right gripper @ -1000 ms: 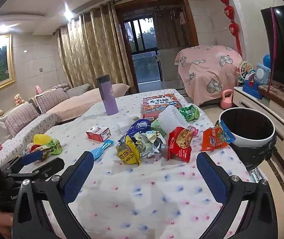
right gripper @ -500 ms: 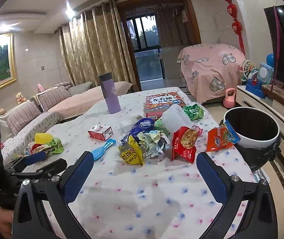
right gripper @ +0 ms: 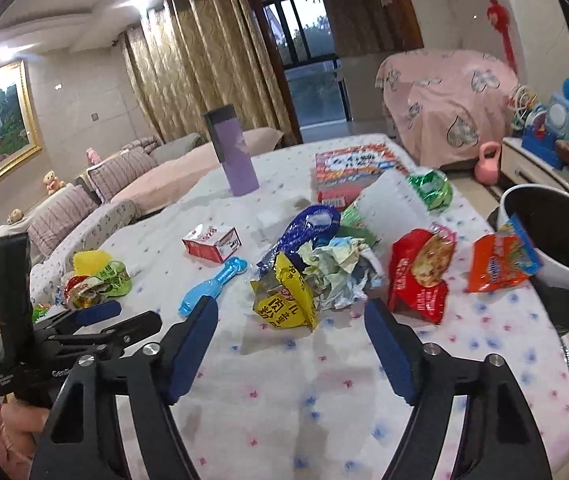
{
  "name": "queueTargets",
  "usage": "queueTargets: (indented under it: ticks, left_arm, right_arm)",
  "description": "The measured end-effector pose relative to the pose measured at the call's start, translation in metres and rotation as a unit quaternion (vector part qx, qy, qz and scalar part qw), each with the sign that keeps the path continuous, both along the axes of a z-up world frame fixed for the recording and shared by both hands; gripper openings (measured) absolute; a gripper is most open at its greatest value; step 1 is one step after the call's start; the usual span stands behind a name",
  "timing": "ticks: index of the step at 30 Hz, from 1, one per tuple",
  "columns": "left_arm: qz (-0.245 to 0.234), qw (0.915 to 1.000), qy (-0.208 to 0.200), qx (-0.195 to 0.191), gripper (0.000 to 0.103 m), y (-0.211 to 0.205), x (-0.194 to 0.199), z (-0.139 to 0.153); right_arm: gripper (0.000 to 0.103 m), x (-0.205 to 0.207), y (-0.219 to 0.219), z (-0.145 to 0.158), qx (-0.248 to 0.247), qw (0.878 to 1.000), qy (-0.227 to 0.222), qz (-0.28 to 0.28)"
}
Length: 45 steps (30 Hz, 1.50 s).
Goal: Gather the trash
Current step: 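Grasp the blue scrubber with the left tool while the right tool grasps the yellow snack bag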
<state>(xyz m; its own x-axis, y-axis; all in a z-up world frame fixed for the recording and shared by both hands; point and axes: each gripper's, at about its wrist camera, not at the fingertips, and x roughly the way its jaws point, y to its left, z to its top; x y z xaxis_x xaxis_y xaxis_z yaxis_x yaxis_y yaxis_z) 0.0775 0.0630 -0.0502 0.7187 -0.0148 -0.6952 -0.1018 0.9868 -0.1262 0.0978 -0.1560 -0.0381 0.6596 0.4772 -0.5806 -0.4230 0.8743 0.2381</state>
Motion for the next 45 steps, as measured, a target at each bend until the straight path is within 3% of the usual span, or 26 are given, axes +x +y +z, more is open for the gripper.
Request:
queueTargets:
  ticks: [5,11,14,15,17,19,27,29,30,31,33,34,41,42,43,45]
  left_arm:
    - [-0.005,0.9996,0.024,0.015,0.098,0.003,0.030,-0.013]
    - [-0.013,0.9973,0.068,0.025,0.096,0.005,0.061,-0.035]
    - [-0.020,0.9955,0.084,0.041,0.078,0.000,0.067,-0.042]
    - [-0.024,0.9954,0.080,0.047,0.073,-0.003,0.066,-0.041]
    - [-0.028,0.9952,0.076,0.055,0.047,-0.007,0.063,-0.040]
    - [-0.034,0.9955,0.073,0.050,0.046,-0.008,0.061,-0.039]
    - [-0.045,0.9967,0.067,0.005,0.046,-0.016,0.040,-0.032]
    - [-0.045,0.9971,0.061,-0.004,0.046,-0.017,0.035,-0.028]
    - [-0.046,0.9972,0.059,-0.006,0.046,-0.017,0.032,-0.027]
    - [-0.045,0.9974,0.056,-0.008,0.046,-0.017,0.029,-0.025]
    - [-0.042,0.9976,0.054,-0.011,0.046,-0.015,0.028,-0.024]
    - [-0.040,0.9976,0.054,-0.013,0.046,-0.013,0.028,-0.023]
    - [-0.029,0.9975,0.053,-0.036,0.046,0.001,0.026,-0.025]
    - [-0.030,0.9976,0.050,-0.038,0.046,0.001,0.026,-0.024]
    - [-0.030,0.9976,0.049,-0.039,0.046,0.002,0.025,-0.023]
    - [-0.032,0.9977,0.041,-0.044,0.046,0.001,0.022,-0.019]
  right_arm:
    - [0.064,0.020,0.012,-0.014,-0.009,1.000,0.026,0.010]
    - [0.047,0.042,0.022,-0.028,-0.018,0.998,0.049,0.016]
    - [0.025,0.048,0.023,-0.033,-0.016,0.997,0.067,0.022]
    - [0.013,0.048,0.023,-0.035,-0.016,0.997,0.070,0.024]
    - [0.006,0.046,0.021,-0.036,-0.010,0.997,0.075,0.028]
    - [0.001,0.040,0.019,-0.035,-0.008,0.997,0.072,0.029]
    - [0.001,0.027,0.010,-0.025,-0.004,0.998,0.055,0.039]
    - [0.011,0.032,0.008,-0.027,0.016,0.996,0.068,0.051]
    - [0.021,0.035,0.009,-0.027,0.021,0.996,0.070,0.052]
    - [0.037,0.036,0.010,-0.027,0.020,0.996,0.068,0.053]
    - [0.057,0.040,0.016,-0.027,0.015,0.996,0.061,0.055]
    - [0.059,0.044,0.020,-0.027,0.016,0.996,0.064,0.058]
    - [0.059,0.070,0.051,-0.052,-0.009,0.992,0.111,0.063]
    - [0.051,0.072,0.053,-0.055,-0.010,0.992,0.114,0.060]
    - [0.028,0.072,0.051,-0.057,-0.011,0.991,0.117,0.059]
    - [0.028,0.070,0.049,-0.056,-0.007,0.992,0.114,0.060]
